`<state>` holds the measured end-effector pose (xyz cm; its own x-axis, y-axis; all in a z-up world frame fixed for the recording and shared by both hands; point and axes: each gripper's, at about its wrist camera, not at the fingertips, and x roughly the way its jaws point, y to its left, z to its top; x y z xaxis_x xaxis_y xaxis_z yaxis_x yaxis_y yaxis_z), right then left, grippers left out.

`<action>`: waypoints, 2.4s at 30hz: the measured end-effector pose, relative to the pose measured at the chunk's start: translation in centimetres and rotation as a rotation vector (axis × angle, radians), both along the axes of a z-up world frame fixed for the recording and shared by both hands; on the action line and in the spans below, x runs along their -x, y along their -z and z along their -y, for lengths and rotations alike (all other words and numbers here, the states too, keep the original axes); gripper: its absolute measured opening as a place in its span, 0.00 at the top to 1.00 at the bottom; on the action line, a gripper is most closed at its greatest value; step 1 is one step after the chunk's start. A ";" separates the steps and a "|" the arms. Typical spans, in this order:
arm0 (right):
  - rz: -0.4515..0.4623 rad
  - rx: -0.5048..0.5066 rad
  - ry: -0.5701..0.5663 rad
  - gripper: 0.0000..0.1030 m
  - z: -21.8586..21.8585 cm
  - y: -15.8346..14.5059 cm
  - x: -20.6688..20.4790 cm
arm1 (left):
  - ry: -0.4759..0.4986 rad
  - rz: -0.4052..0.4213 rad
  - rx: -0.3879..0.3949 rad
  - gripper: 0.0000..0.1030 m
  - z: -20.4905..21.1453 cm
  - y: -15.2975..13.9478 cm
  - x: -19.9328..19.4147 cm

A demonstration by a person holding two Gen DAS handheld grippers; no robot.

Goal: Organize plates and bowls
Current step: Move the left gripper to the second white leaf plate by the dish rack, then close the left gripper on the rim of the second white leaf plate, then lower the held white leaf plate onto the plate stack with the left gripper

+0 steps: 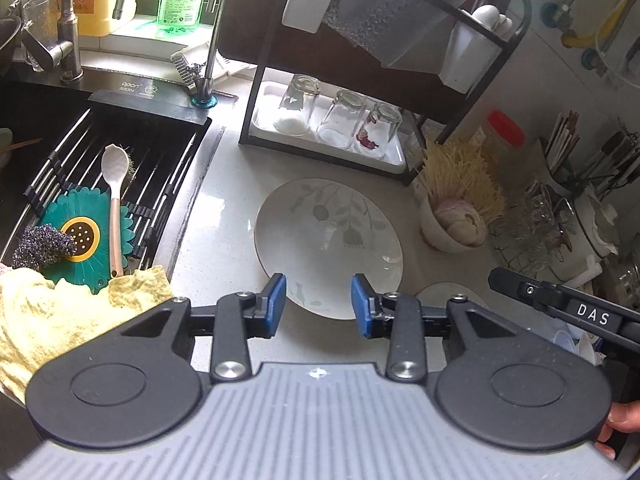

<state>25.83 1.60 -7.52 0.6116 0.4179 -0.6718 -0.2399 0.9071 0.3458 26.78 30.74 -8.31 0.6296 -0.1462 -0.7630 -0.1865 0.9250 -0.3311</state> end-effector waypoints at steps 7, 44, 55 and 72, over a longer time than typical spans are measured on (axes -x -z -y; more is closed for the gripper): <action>-0.065 0.007 -0.036 0.71 -0.3 3.2 -4.2 | -0.052 -0.062 0.004 0.52 -1.3 3.1 -3.4; -0.199 0.050 -0.130 0.66 -4.0 12.6 -13.5 | -0.123 -0.226 0.073 0.54 -3.8 11.9 -12.3; -0.198 0.021 -0.131 0.75 -3.5 13.1 -13.4 | -0.117 -0.254 0.100 0.79 -4.0 13.1 -12.8; -0.149 0.005 -0.178 0.74 -3.4 10.7 -12.3 | -0.110 -0.233 0.068 0.82 -3.7 11.0 -10.6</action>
<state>38.11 4.99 -18.21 0.4226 0.5069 -0.7513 -0.3428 0.8568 0.3852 37.34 34.46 -19.28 0.4527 -0.1426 -0.8802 -0.3629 0.8722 -0.3280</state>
